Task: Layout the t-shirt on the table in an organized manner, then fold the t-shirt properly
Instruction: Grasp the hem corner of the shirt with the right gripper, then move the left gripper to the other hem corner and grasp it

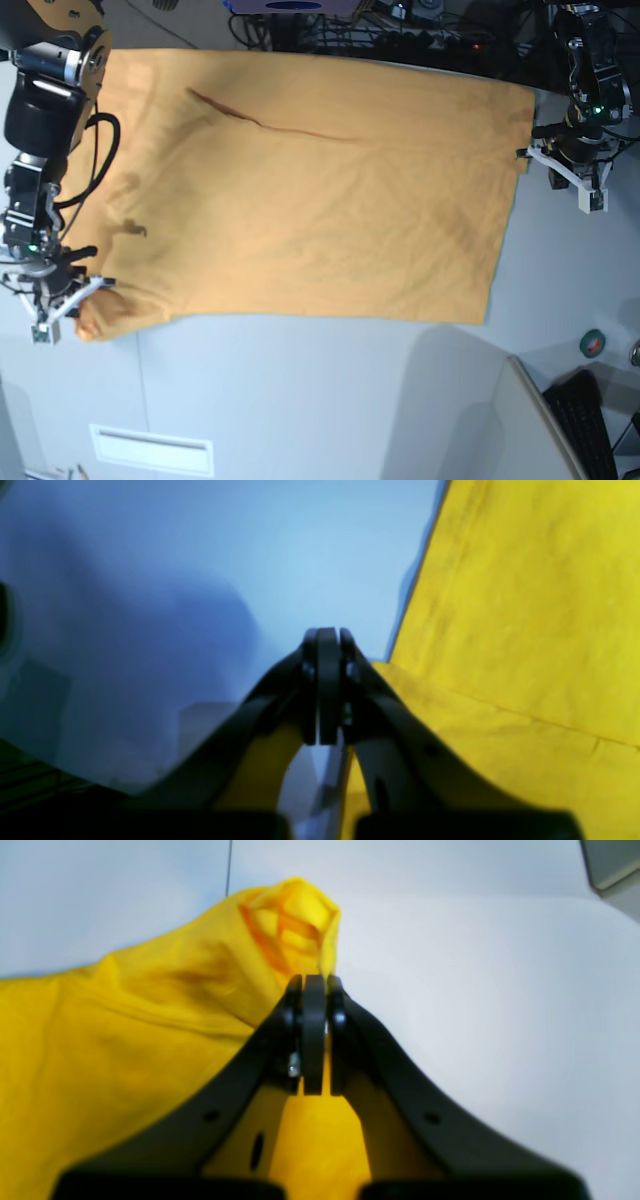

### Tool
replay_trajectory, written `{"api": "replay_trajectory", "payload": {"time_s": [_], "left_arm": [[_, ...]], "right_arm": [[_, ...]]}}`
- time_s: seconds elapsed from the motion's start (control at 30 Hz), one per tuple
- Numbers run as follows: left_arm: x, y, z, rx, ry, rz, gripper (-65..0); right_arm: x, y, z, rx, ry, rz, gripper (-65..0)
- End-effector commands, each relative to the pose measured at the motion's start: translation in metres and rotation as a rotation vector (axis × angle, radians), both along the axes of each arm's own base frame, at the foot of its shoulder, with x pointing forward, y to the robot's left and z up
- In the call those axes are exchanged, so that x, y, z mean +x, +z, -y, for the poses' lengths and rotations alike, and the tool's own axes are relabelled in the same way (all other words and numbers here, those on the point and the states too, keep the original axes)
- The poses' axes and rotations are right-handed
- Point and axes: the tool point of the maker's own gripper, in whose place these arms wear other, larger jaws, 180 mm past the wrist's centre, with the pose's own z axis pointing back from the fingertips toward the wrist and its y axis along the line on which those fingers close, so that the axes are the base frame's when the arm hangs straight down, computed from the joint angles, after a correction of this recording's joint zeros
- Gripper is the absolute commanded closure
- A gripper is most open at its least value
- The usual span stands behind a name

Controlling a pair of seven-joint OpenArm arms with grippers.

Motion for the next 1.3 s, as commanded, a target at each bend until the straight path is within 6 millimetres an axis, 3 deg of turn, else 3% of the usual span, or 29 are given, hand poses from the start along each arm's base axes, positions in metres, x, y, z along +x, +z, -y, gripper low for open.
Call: {"api": "replay_trajectory", "payload": {"time_s": [0.0, 0.27, 0.4, 0.57, 0.87, 1.17, 1.27], "left_arm": [[0.008, 0.012, -0.007, 0.021, -0.001, 0.036, 0.0], [0.025, 0.016, -0.007, 0.011, 0.008, 0.067, 0.0], [0.024, 0.009, -0.010, 0.000, 0.021, 0.052, 0.0], [0.020, 0.002, -0.011, -0.008, 0.031, 0.032, 0.0], [0.019, 0.001, -0.011, -0.008, 0.031, 0.030, 0.0], [0.018, 0.001, -0.011, -0.008, 0.031, 0.030, 0.0], [0.020, 0.002, -0.011, -0.008, 0.031, 0.033, 0.0]], "right_arm": [[0.011, 0.021, 0.008, -0.019, 0.000, 0.066, 0.0], [-0.003, 0.016, -0.001, -0.022, 0.031, 0.061, 0.0], [-0.015, 0.016, -0.029, 0.006, 0.116, 0.070, 0.0], [-0.041, -0.001, -0.032, -0.001, 0.121, -0.012, 0.0], [-0.063, -0.015, -0.026, -0.009, 0.113, -0.060, 0.0], [-0.067, 0.018, -0.023, -0.076, 0.127, 0.019, 0.0], [-0.067, 0.022, -0.022, -0.085, 0.130, 0.024, 0.0]]}}
